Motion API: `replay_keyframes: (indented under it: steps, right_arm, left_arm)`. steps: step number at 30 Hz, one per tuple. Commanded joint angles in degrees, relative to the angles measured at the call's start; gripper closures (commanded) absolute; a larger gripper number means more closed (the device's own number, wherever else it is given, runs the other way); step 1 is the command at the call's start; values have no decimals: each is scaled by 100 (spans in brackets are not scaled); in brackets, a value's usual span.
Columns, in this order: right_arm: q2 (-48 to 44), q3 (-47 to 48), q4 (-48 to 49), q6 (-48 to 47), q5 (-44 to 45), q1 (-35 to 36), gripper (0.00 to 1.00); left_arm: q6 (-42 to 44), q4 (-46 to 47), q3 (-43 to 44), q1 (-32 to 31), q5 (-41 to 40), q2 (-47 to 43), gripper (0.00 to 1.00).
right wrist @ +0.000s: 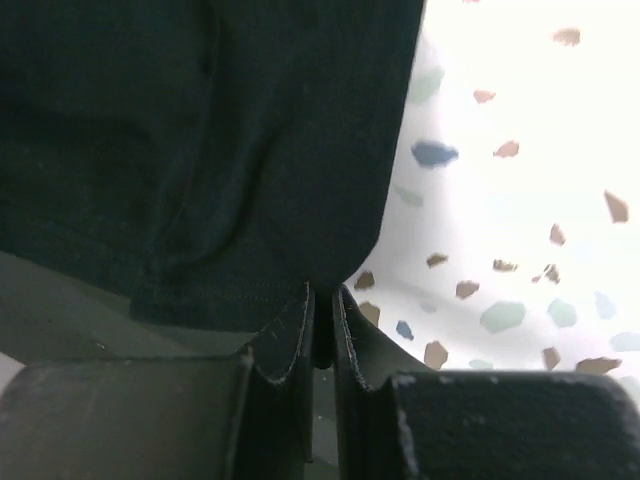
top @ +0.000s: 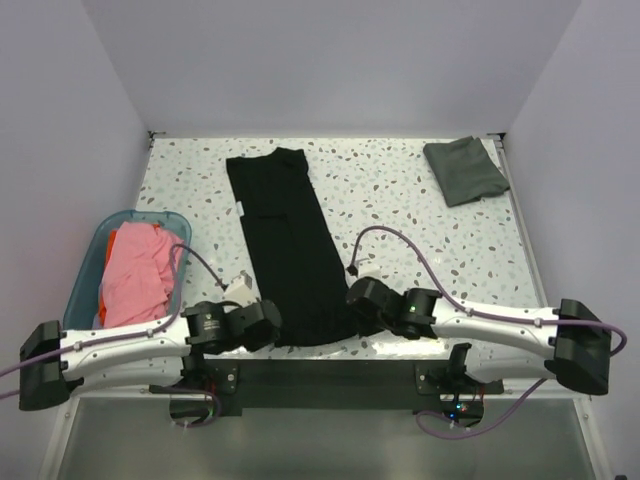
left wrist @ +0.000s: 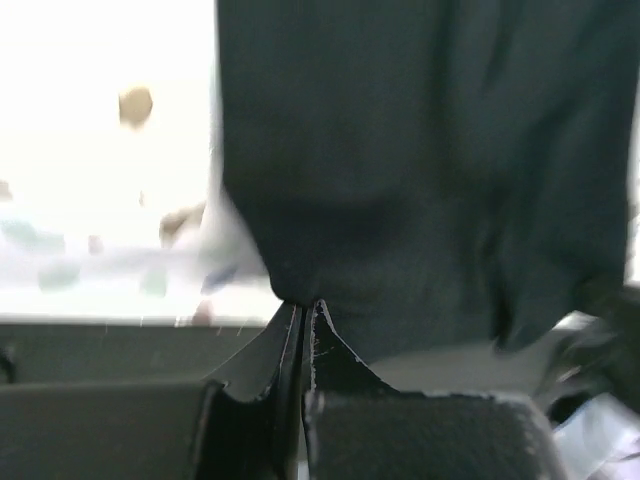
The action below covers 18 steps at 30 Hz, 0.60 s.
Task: Fold and stack the t-shirts
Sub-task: Fold the tshirt
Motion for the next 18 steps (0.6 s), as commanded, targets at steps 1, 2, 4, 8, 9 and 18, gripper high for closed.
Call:
replay_keyframes:
  steps: [1, 2, 4, 8, 9, 18]
  right_arm:
    - [607, 959, -383, -616, 501, -151, 92]
    - [783, 1143, -365, -731, 466, -239, 92]
    - [1319, 1653, -208, -1073, 352, -580, 93]
    - [2198, 2532, 13, -1531, -35, -1303, 94]
    - [2382, 2960, 22, -1619, -70, -1408, 94]
    - [4686, 5433, -40, -2121, -377, -2234, 96]
  left_arm:
    - [1219, 112, 467, 1010, -500, -262, 100]
    - [1501, 245, 538, 1274, -465, -236, 100]
    - [2266, 656, 740, 1995, -272, -8, 100]
    - [3023, 1115, 1092, 2936, 27, 686, 100]
    - [3259, 1255, 1136, 3277, 167, 931, 100]
    - [3841, 2249, 1751, 4738, 511, 2259, 100]
